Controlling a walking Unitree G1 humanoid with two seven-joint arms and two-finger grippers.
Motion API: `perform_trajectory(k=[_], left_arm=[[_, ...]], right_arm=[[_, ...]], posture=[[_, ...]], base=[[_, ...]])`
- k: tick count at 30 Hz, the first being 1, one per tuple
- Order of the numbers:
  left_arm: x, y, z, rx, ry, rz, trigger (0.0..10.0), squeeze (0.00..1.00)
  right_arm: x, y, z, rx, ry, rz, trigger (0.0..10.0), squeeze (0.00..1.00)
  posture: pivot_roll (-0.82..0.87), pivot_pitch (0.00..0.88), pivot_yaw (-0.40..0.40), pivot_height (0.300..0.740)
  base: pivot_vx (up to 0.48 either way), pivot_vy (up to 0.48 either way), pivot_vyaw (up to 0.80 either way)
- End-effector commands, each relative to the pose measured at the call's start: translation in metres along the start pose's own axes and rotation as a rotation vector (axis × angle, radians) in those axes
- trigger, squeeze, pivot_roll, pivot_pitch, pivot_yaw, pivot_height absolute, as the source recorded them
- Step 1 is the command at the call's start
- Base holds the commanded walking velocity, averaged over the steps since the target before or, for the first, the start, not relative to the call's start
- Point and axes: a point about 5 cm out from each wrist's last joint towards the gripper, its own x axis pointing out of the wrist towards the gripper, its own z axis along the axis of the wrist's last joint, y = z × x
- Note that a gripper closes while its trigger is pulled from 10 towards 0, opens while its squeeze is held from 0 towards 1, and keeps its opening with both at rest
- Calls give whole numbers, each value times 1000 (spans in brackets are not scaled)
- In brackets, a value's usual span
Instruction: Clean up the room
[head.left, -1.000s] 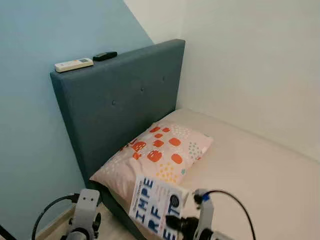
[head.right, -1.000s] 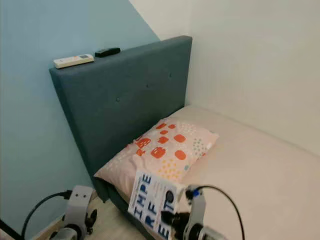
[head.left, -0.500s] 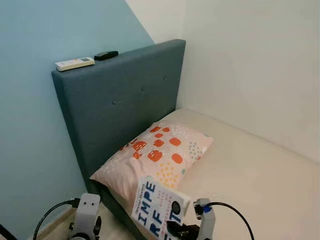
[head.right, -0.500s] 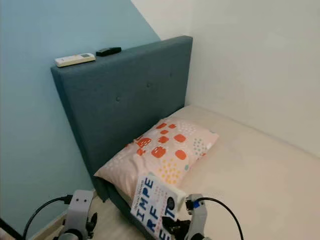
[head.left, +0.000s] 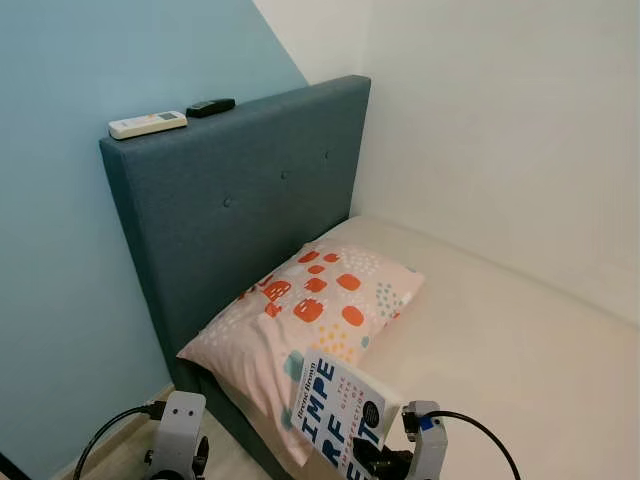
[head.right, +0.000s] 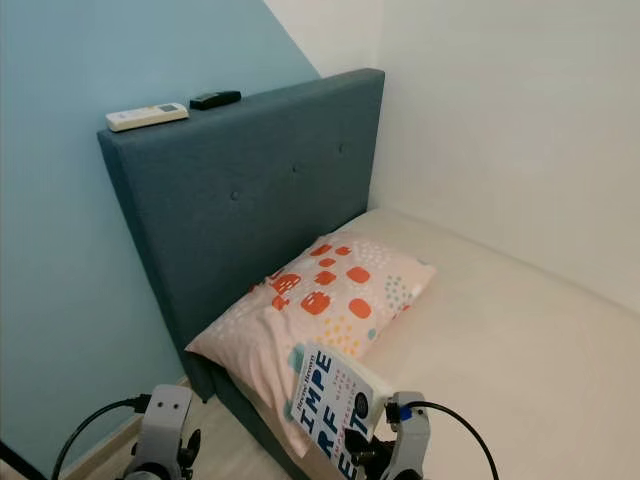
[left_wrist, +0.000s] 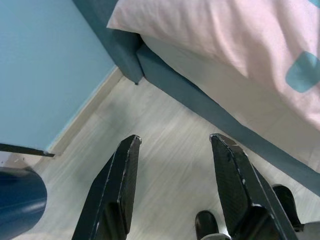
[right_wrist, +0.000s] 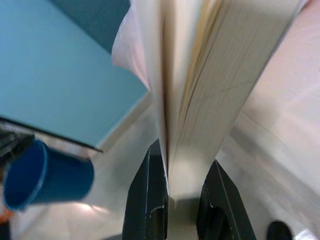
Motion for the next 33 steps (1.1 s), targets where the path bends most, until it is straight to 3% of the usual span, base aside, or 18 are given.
perform_trajectory(k=[1,5,13,33], left_arm=[[0,-3,-4,17,14,-21,10000,0],[0,-4,-3,21,8,-29,10000,0],[-3,-9,-1,-39,-33,-90,10000,0],[-8,-15,-5,-24,-31,-131,10000,0]], right_arm=[[0,-1,5,36,-30,-4,10000,0],[0,0,2,31,-20,16,10000,0],[2,3,6,-155,-36,15,10000,0],[5,-2,-5,-180,19,-39,10000,0]], posture=[[9,105,-59,728],[11,107,-60,728],[13,110,-59,728],[16,124,-63,728]], base=[[0,0,0],[0,0,0],[0,0,0],[0,0,0]])
